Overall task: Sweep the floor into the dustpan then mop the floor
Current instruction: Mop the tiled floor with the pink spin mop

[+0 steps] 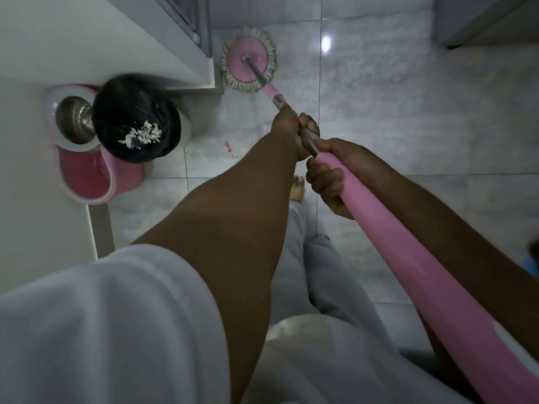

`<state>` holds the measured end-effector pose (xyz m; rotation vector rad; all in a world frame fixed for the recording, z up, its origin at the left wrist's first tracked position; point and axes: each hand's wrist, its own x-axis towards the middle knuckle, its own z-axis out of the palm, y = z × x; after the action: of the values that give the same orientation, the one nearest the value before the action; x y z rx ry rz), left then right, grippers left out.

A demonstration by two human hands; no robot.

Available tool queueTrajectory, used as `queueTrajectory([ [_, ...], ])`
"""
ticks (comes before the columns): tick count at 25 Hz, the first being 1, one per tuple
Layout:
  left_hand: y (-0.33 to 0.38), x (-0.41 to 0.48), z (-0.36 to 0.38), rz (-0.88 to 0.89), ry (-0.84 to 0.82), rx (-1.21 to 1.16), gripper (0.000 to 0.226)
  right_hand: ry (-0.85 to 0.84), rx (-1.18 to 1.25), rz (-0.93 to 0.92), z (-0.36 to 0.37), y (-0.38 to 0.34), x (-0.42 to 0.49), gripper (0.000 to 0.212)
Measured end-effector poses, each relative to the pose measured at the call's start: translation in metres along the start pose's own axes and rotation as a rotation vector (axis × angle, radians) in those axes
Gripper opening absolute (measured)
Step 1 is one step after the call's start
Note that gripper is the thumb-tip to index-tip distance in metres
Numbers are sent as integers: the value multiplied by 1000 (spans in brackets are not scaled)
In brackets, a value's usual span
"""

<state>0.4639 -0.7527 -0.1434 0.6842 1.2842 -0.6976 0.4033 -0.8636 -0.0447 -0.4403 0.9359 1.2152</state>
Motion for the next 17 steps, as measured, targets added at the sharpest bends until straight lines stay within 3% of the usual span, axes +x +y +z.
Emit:
queueTrajectory([
  [5,-87,-8,11,-28,-25,30,60,-62,76,-25,-76,46,-37,31],
  [12,-250,-48,6,-162,-67,116,56,27,144,2,-172,150,-125,30],
  [17,-288,-60,-21,-208,-56,62,55,74,78,66,-186,188,-141,31],
])
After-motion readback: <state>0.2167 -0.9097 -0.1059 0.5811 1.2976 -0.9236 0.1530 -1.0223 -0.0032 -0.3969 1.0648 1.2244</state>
